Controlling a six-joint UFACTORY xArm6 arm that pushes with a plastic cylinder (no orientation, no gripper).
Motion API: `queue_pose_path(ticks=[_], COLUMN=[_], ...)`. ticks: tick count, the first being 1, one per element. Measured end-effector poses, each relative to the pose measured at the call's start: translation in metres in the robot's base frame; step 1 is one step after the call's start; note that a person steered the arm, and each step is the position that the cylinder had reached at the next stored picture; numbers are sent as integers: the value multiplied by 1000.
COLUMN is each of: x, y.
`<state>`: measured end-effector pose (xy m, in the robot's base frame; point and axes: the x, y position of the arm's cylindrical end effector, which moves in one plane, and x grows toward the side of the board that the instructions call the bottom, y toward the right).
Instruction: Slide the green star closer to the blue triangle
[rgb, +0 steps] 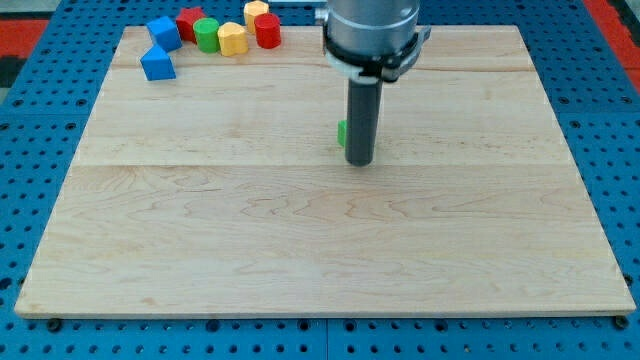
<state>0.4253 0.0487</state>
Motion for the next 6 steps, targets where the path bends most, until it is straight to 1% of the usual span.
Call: queue_pose_path(ticks=[4,5,6], x=[-62,-89,-105], y=[0,-8,-10])
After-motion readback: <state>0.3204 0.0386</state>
